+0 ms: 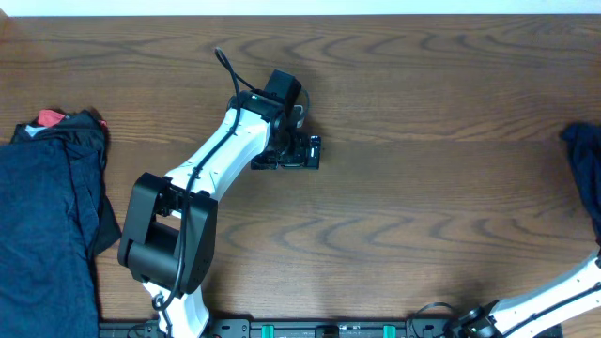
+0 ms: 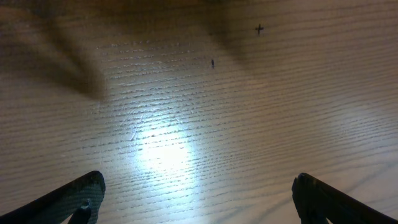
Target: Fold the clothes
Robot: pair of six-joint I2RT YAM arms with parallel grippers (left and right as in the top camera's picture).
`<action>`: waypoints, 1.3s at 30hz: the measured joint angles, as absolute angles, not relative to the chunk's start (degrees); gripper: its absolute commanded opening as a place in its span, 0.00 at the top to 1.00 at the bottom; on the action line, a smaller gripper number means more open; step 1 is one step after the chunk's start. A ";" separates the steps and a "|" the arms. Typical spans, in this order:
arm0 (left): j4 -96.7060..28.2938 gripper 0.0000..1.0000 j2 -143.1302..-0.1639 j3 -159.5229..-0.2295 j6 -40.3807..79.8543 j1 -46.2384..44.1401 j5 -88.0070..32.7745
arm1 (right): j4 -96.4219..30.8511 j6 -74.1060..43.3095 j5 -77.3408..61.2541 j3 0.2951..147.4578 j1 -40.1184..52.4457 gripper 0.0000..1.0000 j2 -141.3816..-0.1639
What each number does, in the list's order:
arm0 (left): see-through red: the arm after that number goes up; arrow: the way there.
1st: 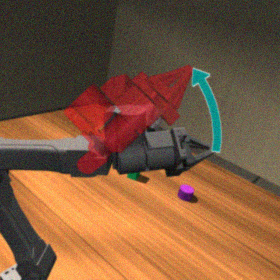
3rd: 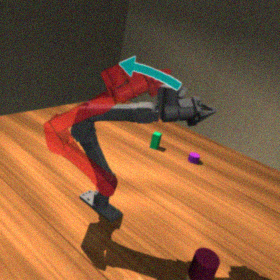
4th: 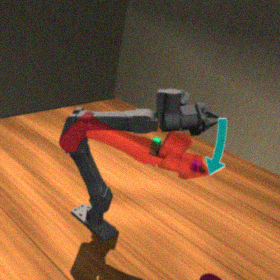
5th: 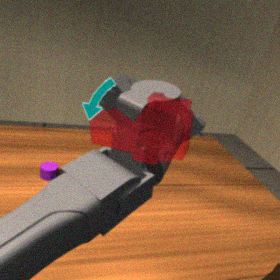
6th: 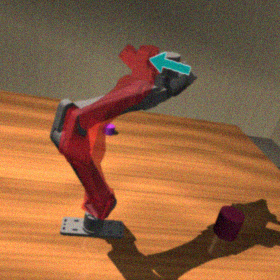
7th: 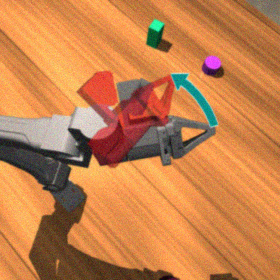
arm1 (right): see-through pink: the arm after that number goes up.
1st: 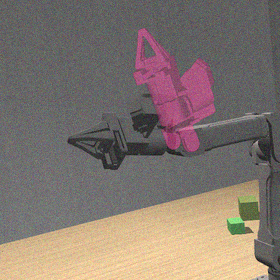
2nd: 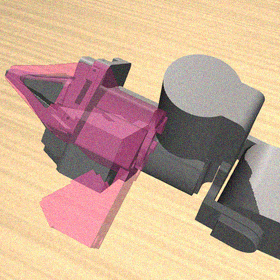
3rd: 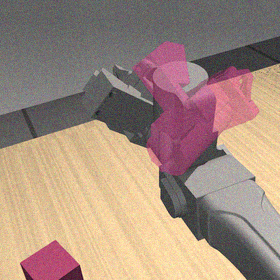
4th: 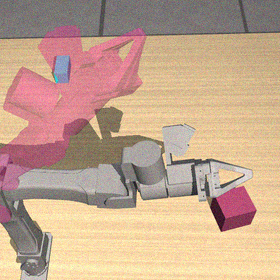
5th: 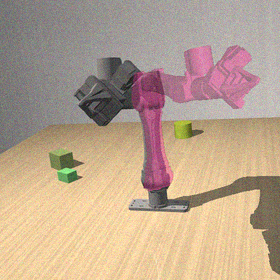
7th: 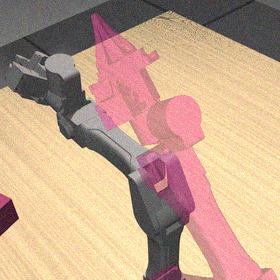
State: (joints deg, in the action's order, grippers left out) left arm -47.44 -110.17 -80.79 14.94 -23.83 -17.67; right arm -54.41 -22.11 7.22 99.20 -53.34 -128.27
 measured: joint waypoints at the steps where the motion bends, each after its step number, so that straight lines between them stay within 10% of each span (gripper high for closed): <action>1: -47.42 0.02 -110.15 -80.79 14.94 -23.83 -17.65 | -54.70 -21.89 7.49 99.22 -53.34 0.99 -128.99; 19: -51.51 0.02 -100.33 -84.51 14.90 -23.83 -7.70 | -57.39 -22.11 6.66 98.74 -46.46 0.99 -112.07; 22: -52.60 0.02 -93.36 -87.11 14.72 -23.83 -4.75 | -57.12 -21.91 5.08 99.77 -44.23 0.83 -102.91; 26: -56.77 0.02 -83.22 -88.68 14.70 -23.66 -0.08 | -57.71 -20.62 0.47 100.90 -40.82 0.29 -93.25; 29: -61.65 0.02 -76.71 -88.73 14.68 -22.57 3.36 | -59.11 -20.08 -2.39 101.01 -36.62 0.09 -88.29; 39: -70.54 0.02 -56.66 -88.75 14.63 -18.06 9.10 | -64.99 -19.68 -6.74 101.03 -23.97 0.01 -84.66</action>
